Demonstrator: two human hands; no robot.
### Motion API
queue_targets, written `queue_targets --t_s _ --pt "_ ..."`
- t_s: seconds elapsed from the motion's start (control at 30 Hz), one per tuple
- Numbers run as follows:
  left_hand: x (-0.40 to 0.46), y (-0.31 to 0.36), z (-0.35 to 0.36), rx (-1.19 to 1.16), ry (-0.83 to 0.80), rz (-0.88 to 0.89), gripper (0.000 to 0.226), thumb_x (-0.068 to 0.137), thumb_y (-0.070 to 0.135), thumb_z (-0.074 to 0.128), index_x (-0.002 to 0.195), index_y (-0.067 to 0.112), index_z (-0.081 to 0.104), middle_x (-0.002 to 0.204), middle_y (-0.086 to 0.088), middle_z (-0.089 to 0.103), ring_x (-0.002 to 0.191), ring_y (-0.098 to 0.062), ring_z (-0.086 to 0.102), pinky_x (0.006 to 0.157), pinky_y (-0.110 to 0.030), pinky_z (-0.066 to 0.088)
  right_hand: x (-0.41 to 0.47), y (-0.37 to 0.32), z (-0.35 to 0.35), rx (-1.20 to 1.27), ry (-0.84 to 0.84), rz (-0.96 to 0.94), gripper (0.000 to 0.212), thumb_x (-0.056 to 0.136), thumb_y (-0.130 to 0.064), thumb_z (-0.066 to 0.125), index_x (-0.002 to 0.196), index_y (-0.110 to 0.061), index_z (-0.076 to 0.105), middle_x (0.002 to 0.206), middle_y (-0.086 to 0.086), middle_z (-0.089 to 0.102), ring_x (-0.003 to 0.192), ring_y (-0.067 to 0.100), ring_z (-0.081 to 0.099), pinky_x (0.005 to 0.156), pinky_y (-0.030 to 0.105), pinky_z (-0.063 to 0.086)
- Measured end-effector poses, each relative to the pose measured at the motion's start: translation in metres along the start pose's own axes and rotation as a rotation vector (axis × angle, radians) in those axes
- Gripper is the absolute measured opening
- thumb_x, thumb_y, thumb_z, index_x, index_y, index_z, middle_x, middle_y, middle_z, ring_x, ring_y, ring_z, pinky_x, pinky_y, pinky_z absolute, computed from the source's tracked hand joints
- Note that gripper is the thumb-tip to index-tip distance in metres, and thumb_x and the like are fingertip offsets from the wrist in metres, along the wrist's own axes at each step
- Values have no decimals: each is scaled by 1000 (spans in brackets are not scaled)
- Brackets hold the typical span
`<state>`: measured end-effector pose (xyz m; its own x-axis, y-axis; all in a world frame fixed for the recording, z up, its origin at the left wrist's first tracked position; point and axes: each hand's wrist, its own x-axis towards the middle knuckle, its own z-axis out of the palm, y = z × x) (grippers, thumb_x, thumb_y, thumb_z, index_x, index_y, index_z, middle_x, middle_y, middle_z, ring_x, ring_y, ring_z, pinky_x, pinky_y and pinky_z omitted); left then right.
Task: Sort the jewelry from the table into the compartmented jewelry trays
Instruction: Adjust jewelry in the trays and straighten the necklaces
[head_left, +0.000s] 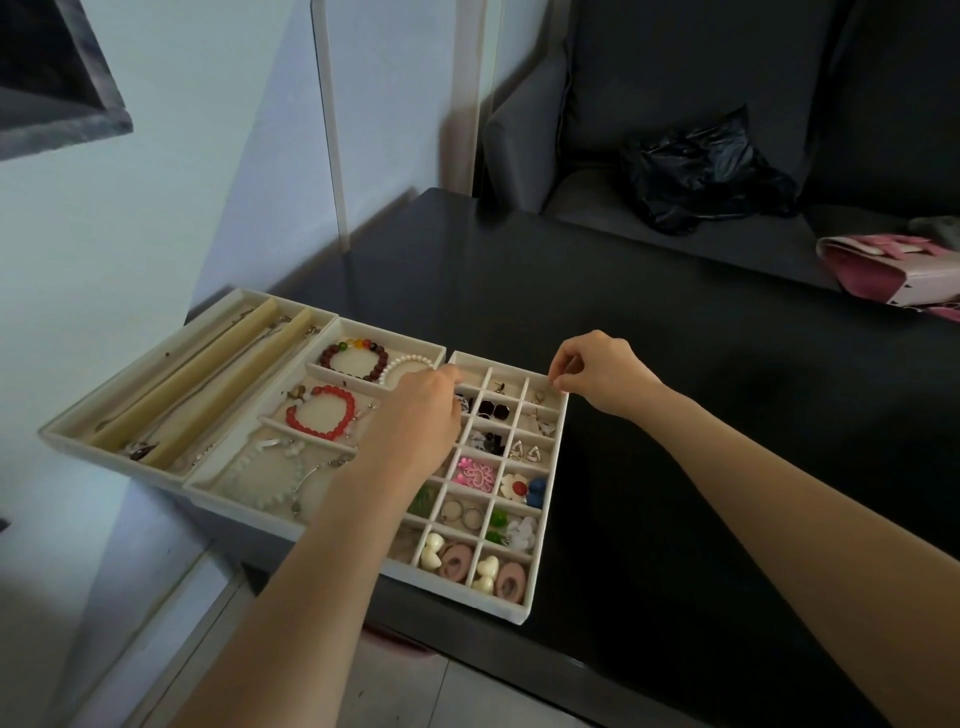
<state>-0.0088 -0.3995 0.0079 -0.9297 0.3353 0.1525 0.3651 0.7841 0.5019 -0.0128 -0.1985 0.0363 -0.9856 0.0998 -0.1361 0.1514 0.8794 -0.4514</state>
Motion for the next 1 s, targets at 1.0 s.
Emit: queue_targets --t_s 1.0 --pt "1 -2 0 47 10 3 28 93 12 53 121 14 57 114 -4 60 92 -12 61 77 -22 50 4 -10 20 -208 2 65 18 91 -12 59 109 -9 62 104 8 64 87 15 64 80 32 56"
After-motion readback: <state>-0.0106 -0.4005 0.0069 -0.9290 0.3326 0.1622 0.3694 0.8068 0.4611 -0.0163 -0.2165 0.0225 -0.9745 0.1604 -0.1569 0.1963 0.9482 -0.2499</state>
